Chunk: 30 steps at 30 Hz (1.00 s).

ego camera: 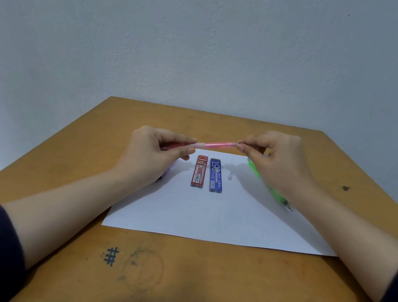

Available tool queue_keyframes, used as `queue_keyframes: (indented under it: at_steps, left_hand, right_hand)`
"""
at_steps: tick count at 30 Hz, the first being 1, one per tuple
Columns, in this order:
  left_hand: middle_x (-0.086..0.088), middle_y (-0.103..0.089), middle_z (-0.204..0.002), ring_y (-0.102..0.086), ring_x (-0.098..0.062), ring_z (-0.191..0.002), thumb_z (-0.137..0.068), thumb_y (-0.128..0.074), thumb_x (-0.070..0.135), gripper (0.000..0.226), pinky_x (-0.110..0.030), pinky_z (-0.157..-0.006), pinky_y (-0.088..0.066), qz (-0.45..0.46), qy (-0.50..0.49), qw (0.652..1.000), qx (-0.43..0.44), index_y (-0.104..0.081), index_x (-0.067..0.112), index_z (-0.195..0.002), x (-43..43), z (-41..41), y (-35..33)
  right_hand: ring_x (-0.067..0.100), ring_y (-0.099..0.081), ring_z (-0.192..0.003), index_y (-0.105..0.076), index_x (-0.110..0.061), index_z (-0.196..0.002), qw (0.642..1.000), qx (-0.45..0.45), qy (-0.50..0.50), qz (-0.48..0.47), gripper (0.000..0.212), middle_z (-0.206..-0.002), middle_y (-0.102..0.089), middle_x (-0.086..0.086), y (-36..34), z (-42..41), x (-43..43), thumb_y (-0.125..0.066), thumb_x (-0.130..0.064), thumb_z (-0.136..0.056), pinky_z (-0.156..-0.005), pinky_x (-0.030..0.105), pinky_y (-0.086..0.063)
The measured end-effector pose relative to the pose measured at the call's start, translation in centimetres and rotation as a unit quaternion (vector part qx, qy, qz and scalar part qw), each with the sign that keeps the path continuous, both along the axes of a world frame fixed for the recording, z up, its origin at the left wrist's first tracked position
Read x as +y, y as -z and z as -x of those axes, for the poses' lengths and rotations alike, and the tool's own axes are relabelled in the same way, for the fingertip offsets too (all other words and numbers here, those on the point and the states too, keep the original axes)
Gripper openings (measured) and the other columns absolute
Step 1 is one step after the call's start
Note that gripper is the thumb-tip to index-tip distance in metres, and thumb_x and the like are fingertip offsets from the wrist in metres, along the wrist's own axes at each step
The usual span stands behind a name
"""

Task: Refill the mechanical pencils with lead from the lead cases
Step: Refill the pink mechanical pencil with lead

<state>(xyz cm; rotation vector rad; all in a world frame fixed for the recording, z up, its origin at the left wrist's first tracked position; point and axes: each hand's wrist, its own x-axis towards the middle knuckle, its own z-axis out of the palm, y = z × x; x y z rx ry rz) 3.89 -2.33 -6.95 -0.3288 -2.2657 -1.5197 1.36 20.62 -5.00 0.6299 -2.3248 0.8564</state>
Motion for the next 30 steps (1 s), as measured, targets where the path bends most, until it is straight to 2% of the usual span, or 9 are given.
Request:
queue_keyframes:
  at_steps: [2,6,9,11,12,14,17,22,30]
  left_hand:
    - [0.009,-0.073,-0.077,-0.067,-0.001,-0.069,-0.083,-0.071,0.013,0.017,-0.015,-0.066,-0.050,0.012,-0.011,1.000,0.002,-0.075,0.023,-0.097,0.1,0.0,0.0]
    - [0.012,-0.071,-0.082,-0.066,-0.003,-0.074,-0.085,-0.070,0.014,0.017,-0.011,-0.064,-0.052,0.005,-0.043,0.999,0.005,-0.075,0.019,-0.101,-0.2,0.1,-0.1]
    - [0.019,-0.067,-0.081,-0.062,0.012,-0.076,-0.085,-0.070,0.013,0.018,-0.002,-0.065,-0.045,-0.001,-0.054,0.999,0.009,-0.073,0.022,-0.100,-0.4,0.2,-0.2]
    - [0.018,-0.068,-0.082,-0.063,0.012,-0.077,-0.085,-0.070,0.013,0.017,-0.004,-0.068,-0.046,-0.003,-0.054,0.999,0.006,-0.073,0.023,-0.099,-0.5,0.2,-0.2]
    - [0.016,-0.070,-0.083,-0.064,0.010,-0.078,-0.085,-0.070,0.014,0.017,-0.005,-0.069,-0.047,-0.001,-0.055,0.998,0.005,-0.074,0.022,-0.099,-0.4,0.2,-0.1]
    - [0.013,-0.071,-0.084,-0.064,0.008,-0.079,-0.085,-0.070,0.013,0.016,-0.006,-0.069,-0.048,0.003,-0.056,0.998,0.004,-0.075,0.019,-0.100,-0.3,0.3,-0.1]
    - [0.012,-0.072,-0.085,-0.064,0.008,-0.079,-0.085,-0.071,0.015,0.016,-0.005,-0.068,-0.048,0.006,-0.059,0.998,0.005,-0.075,0.019,-0.100,-0.4,0.4,-0.1]
    - [0.014,-0.072,-0.087,-0.064,0.008,-0.083,-0.085,-0.071,0.018,0.016,-0.007,-0.072,-0.050,0.004,-0.067,0.998,0.001,-0.075,0.021,-0.100,-0.5,0.5,0.0]
    - [0.012,-0.073,-0.087,-0.065,0.004,-0.083,-0.084,-0.072,0.018,0.017,-0.009,-0.071,-0.051,0.011,-0.065,0.998,0.004,-0.076,0.020,-0.100,-0.4,0.4,0.0]
  right_hand:
    - [0.018,-0.059,-0.067,-0.077,-0.015,-0.091,1.000,0.017,0.000,-0.008,0.010,-0.071,-0.063,-0.006,0.0,0.1,0.0,-0.072,-0.017,-0.082,-0.061,0.024,-0.041]
    - [0.022,-0.060,-0.069,-0.077,-0.011,-0.089,0.999,0.036,0.019,-0.020,0.010,-0.076,-0.068,0.003,-0.2,0.6,0.5,-0.072,-0.015,-0.082,-0.063,0.030,-0.045]
    - [0.018,-0.060,-0.074,-0.077,-0.013,-0.092,0.999,-0.022,0.023,-0.040,0.011,-0.079,-0.067,0.001,-0.5,1.1,1.3,-0.072,-0.017,-0.082,-0.068,0.026,-0.045]
    - [0.012,-0.058,-0.077,-0.077,-0.019,-0.093,0.992,-0.080,0.016,-0.094,0.012,-0.077,-0.063,-0.010,-0.4,1.5,1.7,-0.073,-0.020,-0.082,-0.067,0.019,-0.042]
    - [0.011,-0.058,-0.079,-0.077,-0.022,-0.092,0.986,-0.103,0.013,-0.131,0.011,-0.077,-0.061,-0.015,-0.4,1.5,1.7,-0.072,-0.022,-0.082,-0.069,0.023,-0.044]
    - [0.012,-0.058,-0.083,-0.077,-0.027,-0.090,0.972,-0.131,0.000,-0.195,0.010,-0.082,-0.063,-0.012,-0.5,1.2,1.6,-0.073,-0.026,-0.082,-0.073,0.031,-0.047]
    - [0.010,-0.053,-0.087,-0.076,-0.032,-0.088,0.957,-0.159,-0.015,-0.243,0.008,-0.093,-0.061,-0.008,-0.9,0.5,1.3,-0.073,-0.032,-0.081,-0.073,0.032,-0.044]
    - [0.009,-0.050,-0.095,-0.076,-0.035,-0.083,0.950,-0.194,-0.015,-0.245,0.006,-0.095,-0.054,-0.016,-1.0,0.0,0.8,-0.075,-0.032,-0.078,-0.080,0.036,-0.046]
    - [0.012,-0.052,-0.094,-0.074,-0.032,-0.075,0.951,-0.205,0.009,-0.230,0.006,-0.098,-0.059,-0.009,-1.0,-0.4,0.3,-0.079,-0.034,-0.073,-0.081,0.041,-0.048]
